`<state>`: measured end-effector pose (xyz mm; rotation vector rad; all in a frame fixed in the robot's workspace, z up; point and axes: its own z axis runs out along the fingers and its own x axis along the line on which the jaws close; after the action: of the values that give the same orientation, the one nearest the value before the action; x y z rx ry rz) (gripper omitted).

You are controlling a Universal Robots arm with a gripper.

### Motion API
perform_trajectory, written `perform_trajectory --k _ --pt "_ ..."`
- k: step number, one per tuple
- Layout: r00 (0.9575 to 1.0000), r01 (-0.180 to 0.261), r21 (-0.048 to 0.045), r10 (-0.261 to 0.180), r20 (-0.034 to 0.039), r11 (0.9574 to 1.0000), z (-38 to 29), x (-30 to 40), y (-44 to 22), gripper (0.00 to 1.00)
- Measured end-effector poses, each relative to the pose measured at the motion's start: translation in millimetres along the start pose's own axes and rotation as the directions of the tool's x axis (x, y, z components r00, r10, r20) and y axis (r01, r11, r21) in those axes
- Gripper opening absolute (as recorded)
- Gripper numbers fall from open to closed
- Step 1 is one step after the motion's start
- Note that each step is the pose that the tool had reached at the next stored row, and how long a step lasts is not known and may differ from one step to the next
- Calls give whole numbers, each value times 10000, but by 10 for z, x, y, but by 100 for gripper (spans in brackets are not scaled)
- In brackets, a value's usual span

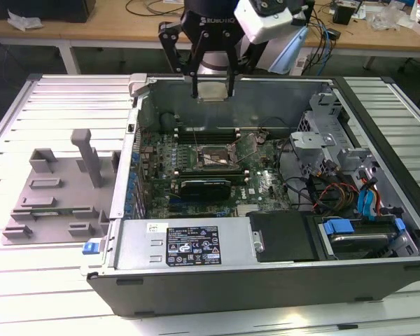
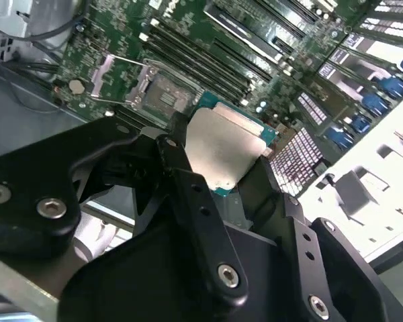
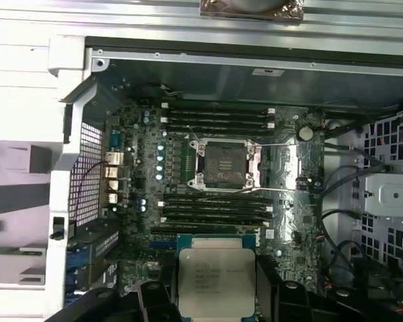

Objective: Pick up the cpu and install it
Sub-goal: 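Pick up the cpu and move it towards the insertion slot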

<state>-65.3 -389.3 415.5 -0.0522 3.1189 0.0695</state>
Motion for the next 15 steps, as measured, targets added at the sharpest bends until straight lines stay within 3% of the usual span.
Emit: perform_trajectory --k 2,6,10,15 --pt "10000 1 0 -1 0 10000 3 -97 -4 55" --pt "10000 1 -3 -1 -1 10000 13 -115 -5 55" --pt "10000 -2 -1 2 -4 10000 114 -143 -10 55" --pt "10000 0 -1 0 -5 10000 297 -141 -19 55"
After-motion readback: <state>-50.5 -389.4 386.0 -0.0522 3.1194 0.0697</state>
